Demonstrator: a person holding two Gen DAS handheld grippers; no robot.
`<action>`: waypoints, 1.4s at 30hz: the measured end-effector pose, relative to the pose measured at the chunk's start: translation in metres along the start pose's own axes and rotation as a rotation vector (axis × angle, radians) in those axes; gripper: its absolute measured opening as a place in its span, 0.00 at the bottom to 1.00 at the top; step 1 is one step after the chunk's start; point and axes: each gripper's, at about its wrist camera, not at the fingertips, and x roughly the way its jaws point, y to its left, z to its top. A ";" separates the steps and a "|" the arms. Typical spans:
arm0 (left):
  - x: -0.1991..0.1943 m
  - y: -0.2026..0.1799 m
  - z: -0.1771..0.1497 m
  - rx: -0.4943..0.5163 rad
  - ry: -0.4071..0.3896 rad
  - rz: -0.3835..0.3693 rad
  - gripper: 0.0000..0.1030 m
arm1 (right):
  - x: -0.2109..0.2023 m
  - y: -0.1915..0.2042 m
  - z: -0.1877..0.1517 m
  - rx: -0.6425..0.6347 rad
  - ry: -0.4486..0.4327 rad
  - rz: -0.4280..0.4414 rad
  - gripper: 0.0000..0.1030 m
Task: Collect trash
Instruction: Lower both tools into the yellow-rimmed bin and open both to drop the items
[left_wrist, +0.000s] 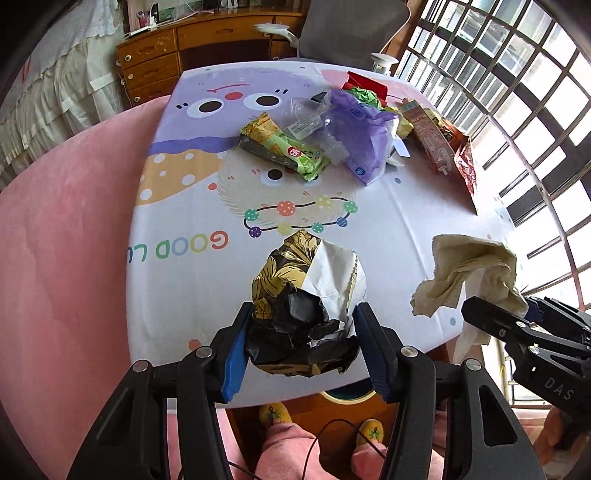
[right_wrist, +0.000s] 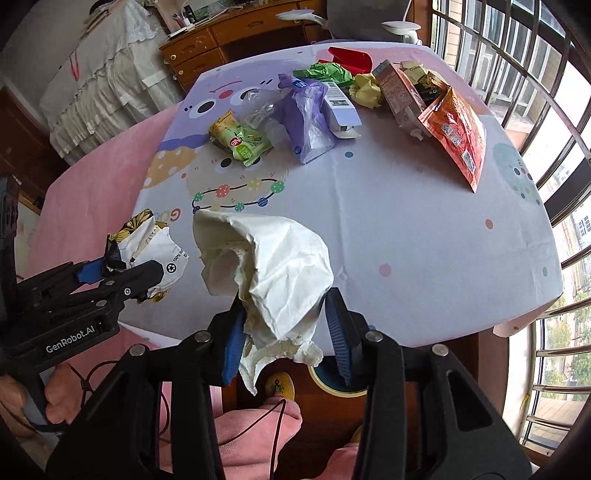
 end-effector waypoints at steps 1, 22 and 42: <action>-0.010 -0.005 -0.010 -0.008 -0.018 0.010 0.53 | -0.004 -0.005 -0.006 -0.015 0.000 0.013 0.36; -0.012 -0.176 -0.216 -0.133 0.017 0.138 0.53 | -0.024 -0.156 -0.182 -0.035 0.184 0.100 0.36; 0.287 -0.148 -0.309 -0.148 0.202 0.105 0.54 | 0.288 -0.232 -0.273 0.233 0.288 -0.023 0.37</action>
